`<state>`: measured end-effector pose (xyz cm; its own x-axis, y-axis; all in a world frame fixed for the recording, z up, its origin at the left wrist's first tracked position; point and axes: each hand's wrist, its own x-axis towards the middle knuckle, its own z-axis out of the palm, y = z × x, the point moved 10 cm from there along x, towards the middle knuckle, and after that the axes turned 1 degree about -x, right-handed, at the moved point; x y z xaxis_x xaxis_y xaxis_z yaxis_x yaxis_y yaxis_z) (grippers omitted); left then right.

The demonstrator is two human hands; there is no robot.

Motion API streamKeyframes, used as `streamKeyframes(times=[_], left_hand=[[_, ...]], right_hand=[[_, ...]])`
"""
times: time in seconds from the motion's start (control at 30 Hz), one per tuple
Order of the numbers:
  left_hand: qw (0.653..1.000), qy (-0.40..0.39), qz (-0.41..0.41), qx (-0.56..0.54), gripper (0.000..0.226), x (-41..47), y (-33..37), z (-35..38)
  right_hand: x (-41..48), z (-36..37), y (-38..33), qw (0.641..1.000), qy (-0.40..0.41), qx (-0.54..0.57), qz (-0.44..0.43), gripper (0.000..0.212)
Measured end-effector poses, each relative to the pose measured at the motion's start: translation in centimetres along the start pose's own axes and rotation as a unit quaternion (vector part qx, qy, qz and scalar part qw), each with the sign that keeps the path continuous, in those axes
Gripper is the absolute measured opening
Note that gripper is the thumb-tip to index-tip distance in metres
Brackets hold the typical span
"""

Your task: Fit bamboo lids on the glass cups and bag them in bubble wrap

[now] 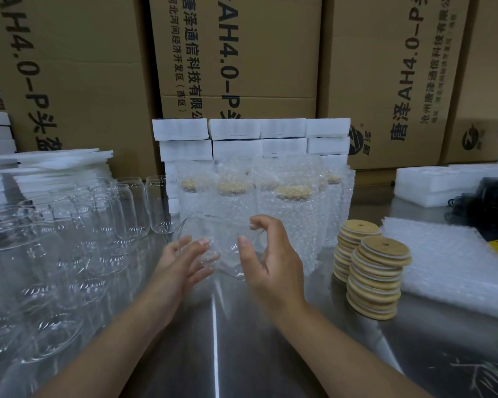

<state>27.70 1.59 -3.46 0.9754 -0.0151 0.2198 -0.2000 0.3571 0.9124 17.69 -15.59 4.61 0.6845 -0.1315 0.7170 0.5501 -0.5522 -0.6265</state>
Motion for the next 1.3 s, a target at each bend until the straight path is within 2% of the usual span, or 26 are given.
streamKeyframes(times=[0.17, 0.3, 0.4, 0.47, 0.6, 0.67, 0.83, 0.9, 1.0, 1.07, 1.13, 1.2, 1.3], left_hand=[[0.999, 0.023, 0.035, 0.031, 0.102, 0.7, 0.1, -0.9], [0.996, 0.027, 0.068, 0.051, 0.103, 0.8, 0.5, -0.9], [0.995, 0.028, 0.078, 0.054, 0.102, 0.8, 0.8, -0.9], [0.995, 0.025, 0.076, 0.057, 0.103, 0.8, 0.8, -0.8], [0.997, 0.007, 0.055, 0.044, 0.106, 0.7, 0.1, -0.2], [0.998, -0.008, 0.047, 0.041, 0.105, 0.4, 0.0, 0.2], [0.984, -0.079, 0.061, 0.147, 0.094, -0.9, 0.7, 1.7], [0.978, -0.088, 0.066, 0.176, 0.106, -1.2, 0.8, 1.9], [0.968, -0.095, 0.091, 0.212, 0.139, -1.4, 0.9, 2.5], [0.964, -0.091, 0.103, 0.227, 0.147, -1.5, 1.0, 2.3], [0.957, -0.089, 0.120, 0.250, 0.134, -1.7, 1.3, 2.3], [0.933, -0.094, 0.158, 0.308, 0.118, -2.3, 2.1, 2.7], [0.907, -0.097, 0.187, 0.365, 0.110, -2.6, 2.6, 3.2]], right_hand=[[0.2, -0.4, 1.2, 0.998, 0.024, 0.031, 0.043, 0.063], [0.4, -0.2, 2.7, 0.993, 0.033, 0.071, 0.088, 0.042], [0.5, -0.1, 3.1, 0.990, 0.036, 0.086, 0.102, 0.036], [0.6, -0.1, 3.2, 0.990, 0.038, 0.088, 0.107, 0.036], [0.6, -0.3, 3.3, 0.988, 0.045, 0.087, 0.119, 0.050], [0.7, -0.3, 3.7, 0.985, 0.044, 0.093, 0.136, 0.046], [1.1, -0.7, 4.7, 0.972, 0.066, 0.159, 0.163, 0.046], [1.0, -0.8, 5.7, 0.959, 0.087, 0.189, 0.193, 0.046], [0.8, -0.5, 6.8, 0.947, 0.091, 0.204, 0.233, 0.048], [0.7, -0.2, 7.4, 0.940, 0.084, 0.203, 0.262, 0.048], [0.6, 0.3, 7.9, 0.932, 0.068, 0.207, 0.288, 0.046], [0.5, 0.7, 8.2, 0.927, 0.055, 0.211, 0.304, 0.043], [0.5, 0.9, 8.1, 0.928, 0.050, 0.209, 0.306, 0.039]])
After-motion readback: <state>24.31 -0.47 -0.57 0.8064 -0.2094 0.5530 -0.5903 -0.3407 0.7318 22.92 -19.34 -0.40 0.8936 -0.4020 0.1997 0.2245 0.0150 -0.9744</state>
